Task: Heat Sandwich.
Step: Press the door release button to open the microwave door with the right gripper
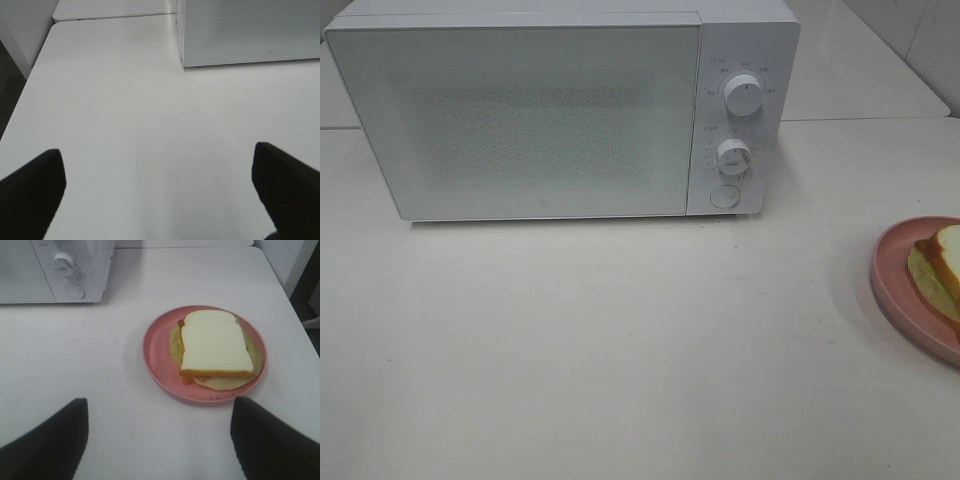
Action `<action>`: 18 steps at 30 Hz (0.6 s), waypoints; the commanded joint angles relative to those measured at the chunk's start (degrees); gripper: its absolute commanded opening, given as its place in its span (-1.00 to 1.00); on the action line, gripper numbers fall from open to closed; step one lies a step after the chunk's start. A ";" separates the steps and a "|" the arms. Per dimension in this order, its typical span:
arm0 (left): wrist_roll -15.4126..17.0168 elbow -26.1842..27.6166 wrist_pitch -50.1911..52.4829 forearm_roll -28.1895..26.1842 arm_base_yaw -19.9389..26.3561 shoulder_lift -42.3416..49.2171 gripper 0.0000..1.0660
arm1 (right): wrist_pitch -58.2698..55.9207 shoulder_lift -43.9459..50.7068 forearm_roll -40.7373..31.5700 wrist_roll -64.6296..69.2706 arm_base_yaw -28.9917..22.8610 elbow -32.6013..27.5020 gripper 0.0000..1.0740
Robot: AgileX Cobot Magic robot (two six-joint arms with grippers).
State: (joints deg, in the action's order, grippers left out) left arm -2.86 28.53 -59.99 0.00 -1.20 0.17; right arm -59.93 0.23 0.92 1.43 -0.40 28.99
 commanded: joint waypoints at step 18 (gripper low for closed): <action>0.23 -0.29 0.69 0.00 0.00 1.49 0.81 | 1.49 0.86 -0.11 -1.09 0.46 1.15 0.40</action>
State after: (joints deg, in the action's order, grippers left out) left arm -2.86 28.53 -59.99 0.00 -1.20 0.17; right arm -59.87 0.23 0.92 1.20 -0.40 29.22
